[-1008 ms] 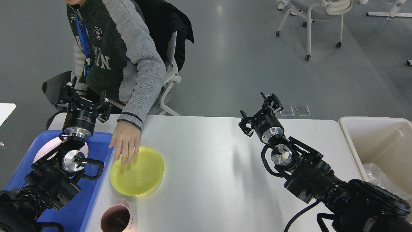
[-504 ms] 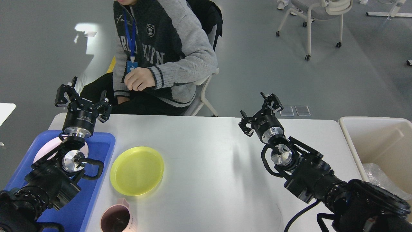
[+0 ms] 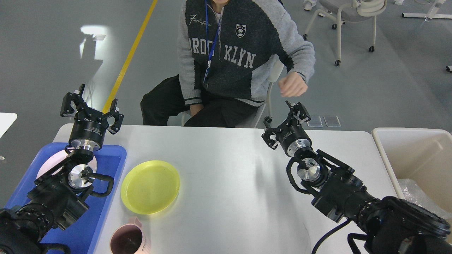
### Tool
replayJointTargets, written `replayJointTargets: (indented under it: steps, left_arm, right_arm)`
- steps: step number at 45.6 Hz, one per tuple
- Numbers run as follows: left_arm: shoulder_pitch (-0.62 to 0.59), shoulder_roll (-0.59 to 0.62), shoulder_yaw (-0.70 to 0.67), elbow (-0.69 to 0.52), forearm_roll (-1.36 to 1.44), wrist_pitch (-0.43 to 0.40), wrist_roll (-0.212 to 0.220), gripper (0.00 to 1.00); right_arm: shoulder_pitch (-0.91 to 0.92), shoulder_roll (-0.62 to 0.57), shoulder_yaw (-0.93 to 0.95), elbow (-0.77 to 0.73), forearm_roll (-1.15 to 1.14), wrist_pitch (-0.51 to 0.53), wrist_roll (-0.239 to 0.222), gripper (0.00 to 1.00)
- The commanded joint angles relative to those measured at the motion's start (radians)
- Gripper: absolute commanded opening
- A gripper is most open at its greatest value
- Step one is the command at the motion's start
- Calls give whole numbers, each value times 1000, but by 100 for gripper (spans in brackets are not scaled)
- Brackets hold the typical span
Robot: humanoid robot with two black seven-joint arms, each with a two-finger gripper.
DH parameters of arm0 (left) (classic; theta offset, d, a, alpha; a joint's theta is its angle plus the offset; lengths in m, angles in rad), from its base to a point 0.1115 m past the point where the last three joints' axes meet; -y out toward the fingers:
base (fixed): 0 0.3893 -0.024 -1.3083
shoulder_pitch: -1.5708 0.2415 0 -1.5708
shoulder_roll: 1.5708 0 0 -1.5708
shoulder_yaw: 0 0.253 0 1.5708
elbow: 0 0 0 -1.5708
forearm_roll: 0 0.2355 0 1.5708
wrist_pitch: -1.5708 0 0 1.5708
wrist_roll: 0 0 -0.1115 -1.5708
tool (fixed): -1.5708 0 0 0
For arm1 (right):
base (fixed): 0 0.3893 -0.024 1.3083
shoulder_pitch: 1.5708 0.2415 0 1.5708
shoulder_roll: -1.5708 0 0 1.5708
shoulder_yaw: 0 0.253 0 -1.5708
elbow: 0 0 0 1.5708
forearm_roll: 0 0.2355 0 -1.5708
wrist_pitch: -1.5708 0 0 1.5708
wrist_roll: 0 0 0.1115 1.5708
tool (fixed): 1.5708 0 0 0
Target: Tidy desktop
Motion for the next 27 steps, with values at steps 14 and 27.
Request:
replayJointTargets:
  steps: [14,27]
  left_arm:
    - [0,0,-1,0,0,0,0,97]
    - [0,0,-1,0,0,0,0,97]
  right_arm:
    - [0,0,-3,-1,0,0,0,100]
    - [0,0,-3,-1,0,0,0,100]
